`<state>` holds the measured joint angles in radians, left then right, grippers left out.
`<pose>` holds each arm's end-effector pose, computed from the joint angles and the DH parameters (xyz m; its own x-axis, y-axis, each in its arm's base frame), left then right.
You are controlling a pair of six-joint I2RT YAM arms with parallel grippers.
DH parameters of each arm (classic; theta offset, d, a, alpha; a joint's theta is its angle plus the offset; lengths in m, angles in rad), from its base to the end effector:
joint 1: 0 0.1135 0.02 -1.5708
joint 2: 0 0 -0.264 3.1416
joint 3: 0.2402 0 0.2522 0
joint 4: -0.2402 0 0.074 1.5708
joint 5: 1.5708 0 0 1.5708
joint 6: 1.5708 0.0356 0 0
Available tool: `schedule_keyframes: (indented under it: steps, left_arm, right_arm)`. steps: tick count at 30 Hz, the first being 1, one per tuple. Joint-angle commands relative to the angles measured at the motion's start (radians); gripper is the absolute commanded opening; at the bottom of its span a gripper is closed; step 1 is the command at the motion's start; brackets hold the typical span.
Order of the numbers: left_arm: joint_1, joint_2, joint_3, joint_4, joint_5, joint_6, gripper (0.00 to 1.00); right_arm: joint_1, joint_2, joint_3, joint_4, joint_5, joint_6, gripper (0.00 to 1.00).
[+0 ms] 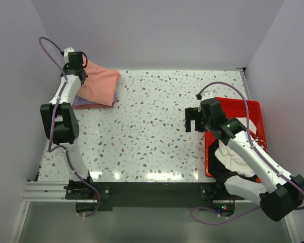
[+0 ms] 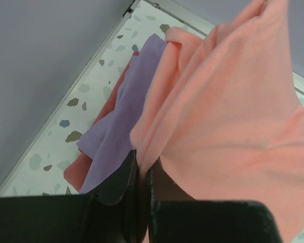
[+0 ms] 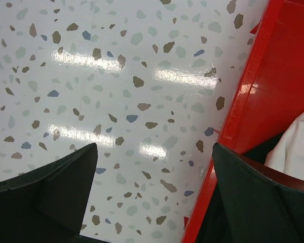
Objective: Fold and stack the t-shirts
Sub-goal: Neatly place the folded tshirt to the corner
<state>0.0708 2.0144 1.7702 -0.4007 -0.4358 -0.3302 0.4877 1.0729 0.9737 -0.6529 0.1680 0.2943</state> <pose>0.4682 0.0483 0.2871 -0.4373 -0.3257 -0.8383 -0.5734 0.8191 -0.0191 0.2000 0.0994 0.3064 -0.6803 -0.0371 -0.7320 -0.1638 0.9811 0.1025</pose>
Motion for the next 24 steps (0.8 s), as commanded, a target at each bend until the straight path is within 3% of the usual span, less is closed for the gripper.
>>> schedule_keyframes:
  steps: [1,10,24]
  left_arm:
    - [0.049,0.012,-0.017,0.099,-0.009,-0.098,0.00]
    - [0.090,0.050,-0.032,0.066,-0.043,-0.309,0.00]
    - [0.141,0.049,-0.106,-0.001,-0.049,-0.523,0.00]
  right_arm:
    - [-0.003,0.009,0.033,-0.007,0.031,-0.014,0.99]
    - [-0.003,0.030,0.046,-0.021,0.045,-0.018,0.99]
    - [-0.005,0.059,0.056,-0.021,0.034,-0.024,0.99]
